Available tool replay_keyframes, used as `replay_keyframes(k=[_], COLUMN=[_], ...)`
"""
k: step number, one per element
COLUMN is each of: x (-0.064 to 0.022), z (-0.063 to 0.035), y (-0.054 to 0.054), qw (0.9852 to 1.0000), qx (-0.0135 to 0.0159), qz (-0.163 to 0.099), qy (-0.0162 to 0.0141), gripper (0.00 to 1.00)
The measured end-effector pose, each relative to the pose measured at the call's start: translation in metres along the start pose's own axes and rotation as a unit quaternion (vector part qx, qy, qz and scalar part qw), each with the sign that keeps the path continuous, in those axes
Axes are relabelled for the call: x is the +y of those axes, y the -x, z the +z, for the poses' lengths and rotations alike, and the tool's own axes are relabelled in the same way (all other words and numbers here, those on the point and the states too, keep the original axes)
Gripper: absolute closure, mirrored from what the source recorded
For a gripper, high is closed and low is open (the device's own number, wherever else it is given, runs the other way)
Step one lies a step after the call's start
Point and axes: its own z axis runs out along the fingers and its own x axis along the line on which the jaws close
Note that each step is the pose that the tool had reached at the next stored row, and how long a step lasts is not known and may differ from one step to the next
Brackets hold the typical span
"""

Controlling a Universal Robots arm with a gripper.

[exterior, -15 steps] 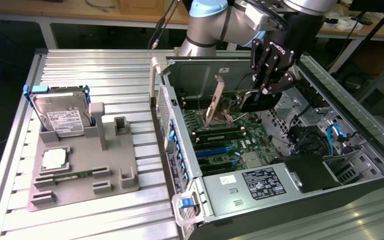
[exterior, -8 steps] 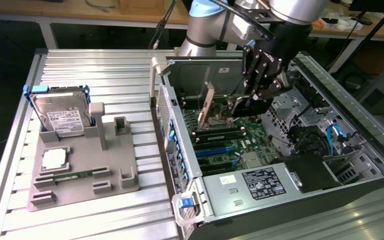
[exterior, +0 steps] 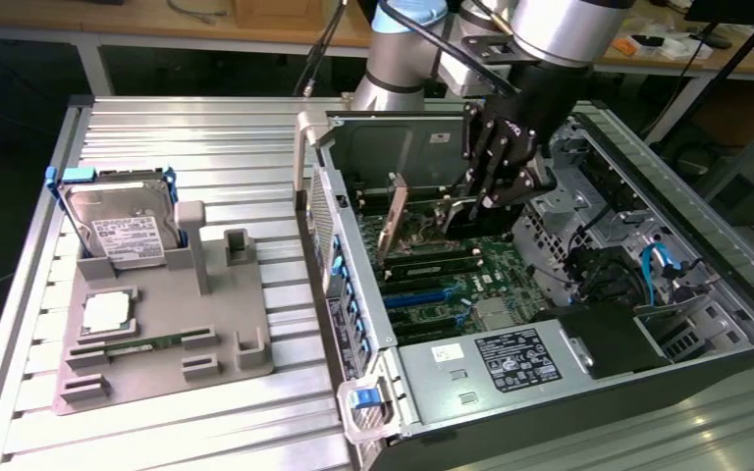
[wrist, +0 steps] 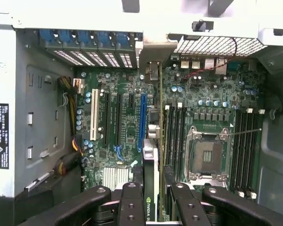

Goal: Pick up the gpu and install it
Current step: 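Insert the gpu into the slot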

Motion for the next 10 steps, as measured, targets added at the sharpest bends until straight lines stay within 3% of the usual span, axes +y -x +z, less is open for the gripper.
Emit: replay_keyframes(k=[10], x=[0.0028], z=[0.0167], y=[0.000], qw=[1.0000], qx=[-0.0001], qz=[0.003], qy=[0.0000], gripper=[0.73])
